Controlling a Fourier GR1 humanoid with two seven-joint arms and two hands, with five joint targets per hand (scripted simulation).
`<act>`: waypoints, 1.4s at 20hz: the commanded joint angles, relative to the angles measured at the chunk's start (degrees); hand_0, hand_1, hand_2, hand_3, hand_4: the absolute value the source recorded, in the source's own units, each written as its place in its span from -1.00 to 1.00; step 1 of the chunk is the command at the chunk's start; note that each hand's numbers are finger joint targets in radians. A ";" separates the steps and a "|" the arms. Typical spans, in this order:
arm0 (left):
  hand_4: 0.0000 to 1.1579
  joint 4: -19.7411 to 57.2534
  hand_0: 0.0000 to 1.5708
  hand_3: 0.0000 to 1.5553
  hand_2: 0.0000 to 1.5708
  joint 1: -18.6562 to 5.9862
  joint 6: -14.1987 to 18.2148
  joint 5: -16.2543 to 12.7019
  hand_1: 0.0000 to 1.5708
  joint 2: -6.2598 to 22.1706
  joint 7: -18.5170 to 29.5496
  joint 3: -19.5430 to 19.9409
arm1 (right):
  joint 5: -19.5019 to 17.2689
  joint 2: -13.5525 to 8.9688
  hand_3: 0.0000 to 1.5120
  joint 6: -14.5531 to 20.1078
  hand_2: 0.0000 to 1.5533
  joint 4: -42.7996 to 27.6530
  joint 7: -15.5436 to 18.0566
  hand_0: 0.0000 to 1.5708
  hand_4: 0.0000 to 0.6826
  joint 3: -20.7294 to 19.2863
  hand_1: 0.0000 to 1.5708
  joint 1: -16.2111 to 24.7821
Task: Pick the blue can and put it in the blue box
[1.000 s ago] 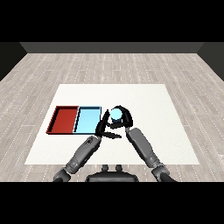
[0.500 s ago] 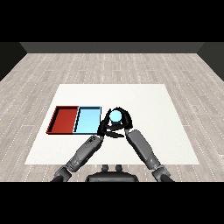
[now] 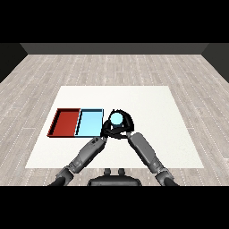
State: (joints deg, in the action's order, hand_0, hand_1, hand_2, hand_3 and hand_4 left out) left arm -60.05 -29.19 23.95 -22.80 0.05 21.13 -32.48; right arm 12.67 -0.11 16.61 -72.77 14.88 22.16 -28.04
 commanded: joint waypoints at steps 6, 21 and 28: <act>-1.00 -4.29 -1.00 -1.00 -1.00 3.31 3.49 1.30 -1.00 -0.02 -0.21 -4.93 | 0.26 -1.33 0.79 -1.80 0.86 1.50 2.87 0.82 0.53 -0.81 0.82 0.99; 0.94 8.93 1.00 0.88 0.99 -7.94 13.92 -9.20 1.00 0.00 0.39 -7.94 | 1.52 0.06 0.81 4.25 0.88 -2.97 -0.64 0.81 0.55 7.43 0.81 0.13; 0.97 5.32 1.00 0.89 0.99 -5.77 13.25 -1.75 1.00 0.04 -3.26 -2.24 | 3.48 -1.37 0.83 1.73 0.89 -1.09 1.89 0.82 0.56 4.03 0.82 -0.25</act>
State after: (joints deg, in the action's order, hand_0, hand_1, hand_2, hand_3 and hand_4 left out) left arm -54.60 -33.57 35.20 -26.65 1.48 22.06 -36.28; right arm 15.65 -1.55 22.04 -72.64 15.95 28.48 -29.92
